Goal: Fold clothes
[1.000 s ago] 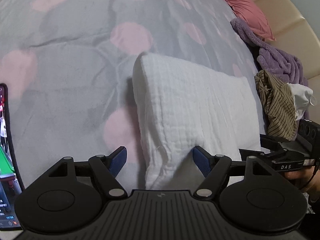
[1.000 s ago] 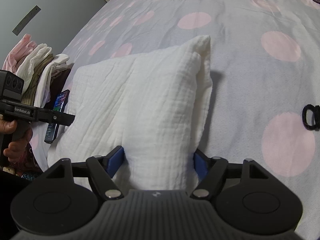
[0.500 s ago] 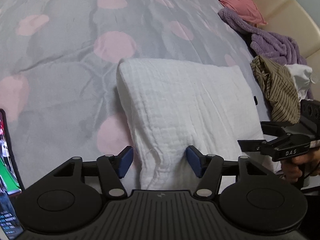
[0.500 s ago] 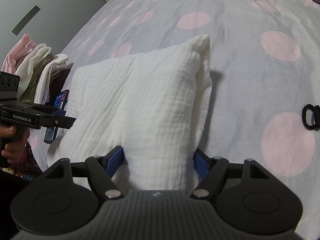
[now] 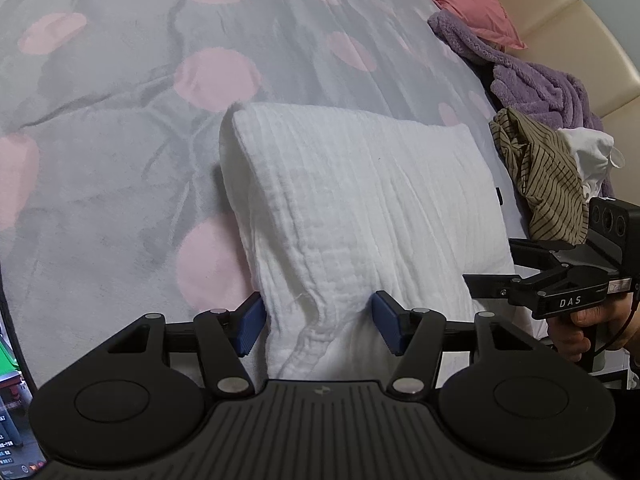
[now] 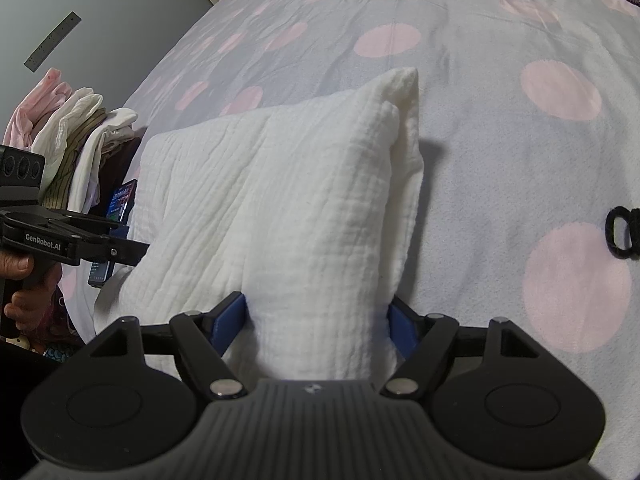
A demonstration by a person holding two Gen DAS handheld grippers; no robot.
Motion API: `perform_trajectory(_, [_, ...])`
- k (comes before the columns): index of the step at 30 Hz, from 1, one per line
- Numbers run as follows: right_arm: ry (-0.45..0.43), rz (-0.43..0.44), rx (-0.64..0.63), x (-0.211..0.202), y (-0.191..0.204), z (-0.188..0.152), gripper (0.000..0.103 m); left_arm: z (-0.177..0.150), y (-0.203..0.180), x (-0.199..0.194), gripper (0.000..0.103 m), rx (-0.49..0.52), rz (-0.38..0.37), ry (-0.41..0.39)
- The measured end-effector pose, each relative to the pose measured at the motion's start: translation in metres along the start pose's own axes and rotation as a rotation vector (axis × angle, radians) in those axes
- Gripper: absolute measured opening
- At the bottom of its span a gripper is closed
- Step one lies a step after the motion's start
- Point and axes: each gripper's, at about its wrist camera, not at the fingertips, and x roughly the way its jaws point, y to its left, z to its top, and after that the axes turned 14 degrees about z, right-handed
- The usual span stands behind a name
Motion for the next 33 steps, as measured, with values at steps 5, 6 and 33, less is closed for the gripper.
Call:
perform_trajectory(5, [-0.002,0.000,0.001,0.000,0.000,-0.001,0.078,0.000,-0.003,0.000,0.042,0.024,0.004,-0.007])
perform_trajectory(6, [-0.002,0.001,0.001,0.000,0.000,-0.001,0.078,0.001,-0.005,-0.001,0.037,0.028,0.002,-0.010])
perform_trajectory(33, [-0.003,-0.005,-0.003,-0.001,0.002,-0.003,0.078,0.010,0.010,-0.013,0.043,-0.020,0.191,-0.040])
